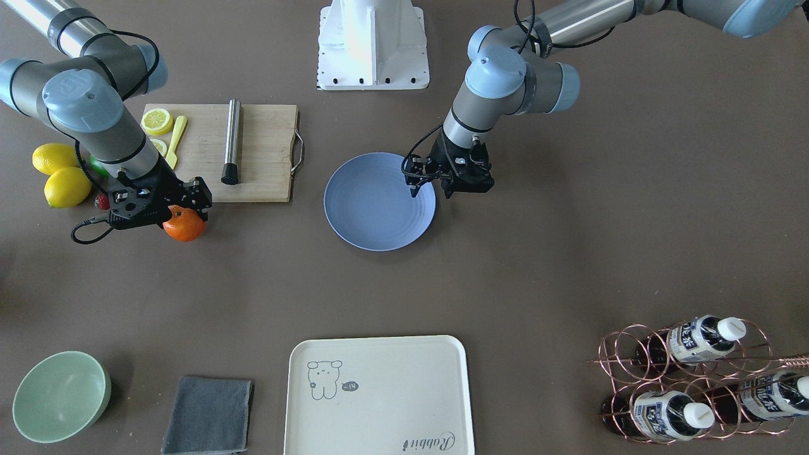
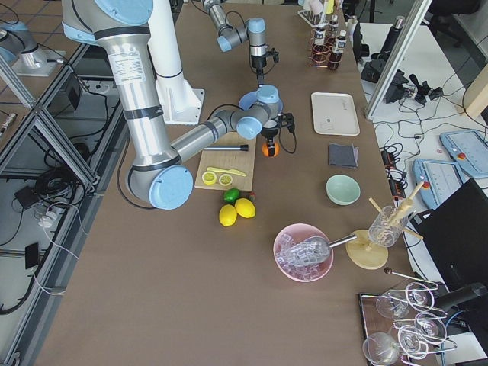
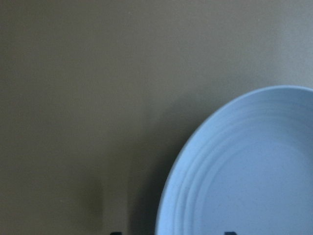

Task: Pick orange to plate
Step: 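Carry the orange over the blue plate with the right gripper while the left arm retracts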

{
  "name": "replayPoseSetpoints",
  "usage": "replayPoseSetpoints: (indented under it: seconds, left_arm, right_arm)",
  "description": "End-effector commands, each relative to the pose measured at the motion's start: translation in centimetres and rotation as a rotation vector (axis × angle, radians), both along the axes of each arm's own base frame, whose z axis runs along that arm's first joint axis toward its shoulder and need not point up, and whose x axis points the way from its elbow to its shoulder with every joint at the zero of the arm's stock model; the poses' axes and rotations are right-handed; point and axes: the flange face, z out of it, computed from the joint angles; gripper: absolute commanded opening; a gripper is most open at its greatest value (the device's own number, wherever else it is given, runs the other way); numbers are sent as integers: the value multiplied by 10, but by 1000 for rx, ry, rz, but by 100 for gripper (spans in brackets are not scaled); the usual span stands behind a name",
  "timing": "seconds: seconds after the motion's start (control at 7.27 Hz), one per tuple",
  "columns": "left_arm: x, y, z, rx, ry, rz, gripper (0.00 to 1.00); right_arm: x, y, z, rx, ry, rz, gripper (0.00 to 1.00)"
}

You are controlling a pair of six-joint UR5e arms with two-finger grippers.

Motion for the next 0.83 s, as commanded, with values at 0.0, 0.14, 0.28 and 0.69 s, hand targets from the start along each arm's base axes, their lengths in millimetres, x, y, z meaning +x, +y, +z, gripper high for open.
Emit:
replayPoseSetpoints:
  seconds: [0.0,0.14,0.28,0.69]
  left_arm:
    - [-62,-23,20,26,-5,3,94]
    - [-90,-41,38,28,-17,15,94]
    - [-104,-51,43,34,-20,17,94]
    - [-122,-57,66,7,-45,-1,94]
  right_arm:
    - [-74,36,-107,-10,-53,22,0]
    - [-115,62,-139,18,-71,27,0]
    - [-151,74,-163,-1,-82,47,0]
    - [-217,71,-180,-33,-46,65,0]
